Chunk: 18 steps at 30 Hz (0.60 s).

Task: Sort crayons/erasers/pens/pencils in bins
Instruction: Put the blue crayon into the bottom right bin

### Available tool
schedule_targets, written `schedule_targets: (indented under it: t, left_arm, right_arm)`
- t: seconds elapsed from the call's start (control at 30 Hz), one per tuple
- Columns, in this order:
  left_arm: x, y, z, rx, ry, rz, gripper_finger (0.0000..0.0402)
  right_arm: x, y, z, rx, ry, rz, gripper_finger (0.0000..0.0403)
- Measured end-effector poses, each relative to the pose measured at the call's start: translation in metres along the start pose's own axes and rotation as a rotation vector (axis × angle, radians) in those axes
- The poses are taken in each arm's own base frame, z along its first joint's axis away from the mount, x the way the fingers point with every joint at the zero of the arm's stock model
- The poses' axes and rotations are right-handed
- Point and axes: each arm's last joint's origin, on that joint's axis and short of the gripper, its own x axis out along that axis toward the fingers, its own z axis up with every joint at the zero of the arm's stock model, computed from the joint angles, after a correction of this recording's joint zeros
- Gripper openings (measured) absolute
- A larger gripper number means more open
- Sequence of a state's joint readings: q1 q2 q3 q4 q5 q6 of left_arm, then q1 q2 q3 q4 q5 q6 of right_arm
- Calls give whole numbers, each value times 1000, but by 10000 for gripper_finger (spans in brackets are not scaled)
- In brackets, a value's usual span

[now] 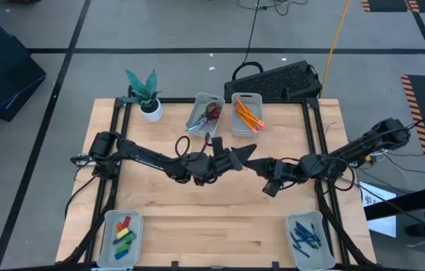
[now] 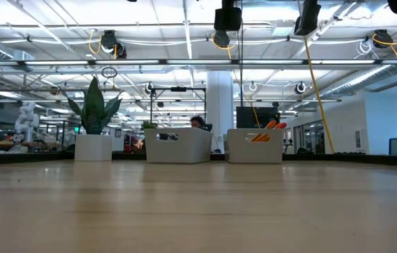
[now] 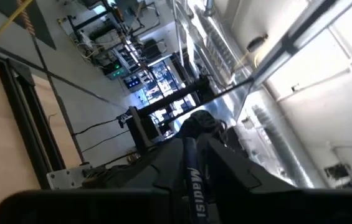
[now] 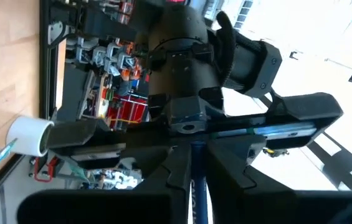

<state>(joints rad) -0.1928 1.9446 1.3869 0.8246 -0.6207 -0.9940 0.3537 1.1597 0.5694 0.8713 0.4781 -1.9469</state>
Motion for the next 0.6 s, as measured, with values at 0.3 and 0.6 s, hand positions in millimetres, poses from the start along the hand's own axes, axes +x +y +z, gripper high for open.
schedule_targets:
  t: [0.3, 0.6]
  left_arm:
    - [0, -2, 0, 22, 14, -28, 174]
    - [-7, -33, 31, 236, 9, -47, 233]
  right_arm:
    - [-7, -4, 13, 55, -57, -6, 27]
    - [-31, -12, 47, 229, -157, 46, 25]
